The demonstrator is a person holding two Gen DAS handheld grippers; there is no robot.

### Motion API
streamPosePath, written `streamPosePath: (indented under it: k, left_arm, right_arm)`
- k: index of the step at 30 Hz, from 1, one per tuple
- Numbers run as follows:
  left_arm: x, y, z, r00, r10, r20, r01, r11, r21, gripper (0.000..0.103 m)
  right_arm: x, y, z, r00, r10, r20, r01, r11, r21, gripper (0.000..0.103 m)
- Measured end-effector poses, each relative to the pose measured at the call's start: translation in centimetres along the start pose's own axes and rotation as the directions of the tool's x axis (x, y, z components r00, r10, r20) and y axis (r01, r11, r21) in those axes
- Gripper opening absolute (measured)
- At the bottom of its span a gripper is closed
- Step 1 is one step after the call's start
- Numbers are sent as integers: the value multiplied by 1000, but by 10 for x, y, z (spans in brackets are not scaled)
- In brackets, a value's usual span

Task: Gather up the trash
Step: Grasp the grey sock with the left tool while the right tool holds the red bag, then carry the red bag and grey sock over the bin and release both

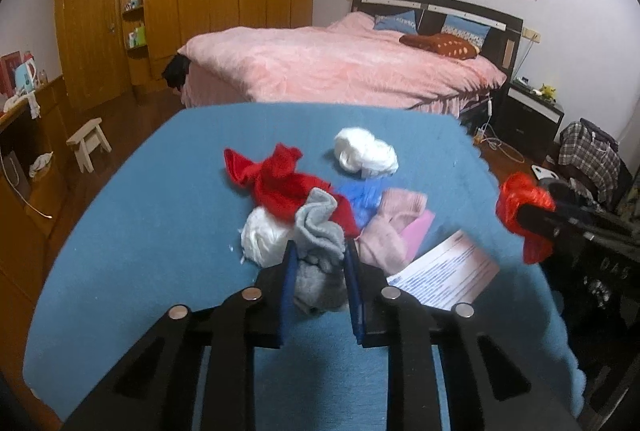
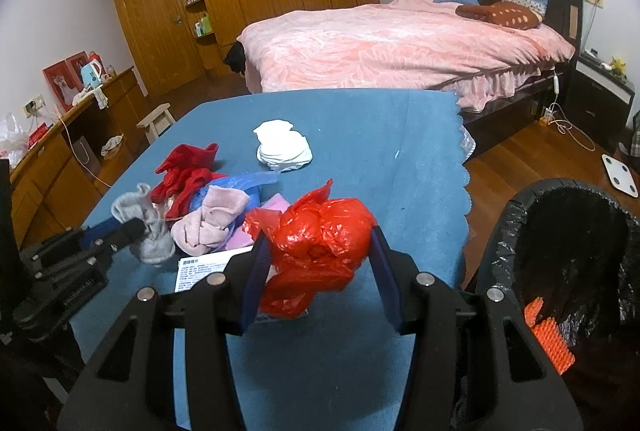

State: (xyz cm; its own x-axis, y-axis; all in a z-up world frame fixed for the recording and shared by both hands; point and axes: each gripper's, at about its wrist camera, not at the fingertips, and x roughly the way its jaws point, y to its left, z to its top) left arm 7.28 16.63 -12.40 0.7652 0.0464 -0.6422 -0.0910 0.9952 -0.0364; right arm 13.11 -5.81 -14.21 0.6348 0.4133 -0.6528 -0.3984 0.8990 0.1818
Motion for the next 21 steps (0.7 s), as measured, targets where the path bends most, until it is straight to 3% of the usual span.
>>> streamPosePath:
  k: [21]
  left_arm:
    - [-37, -38, 35, 992, -61, 109, 55, 997, 51, 22]
  right_arm:
    - [-54, -16, 10, 996, -24, 86, 21, 999, 34, 48]
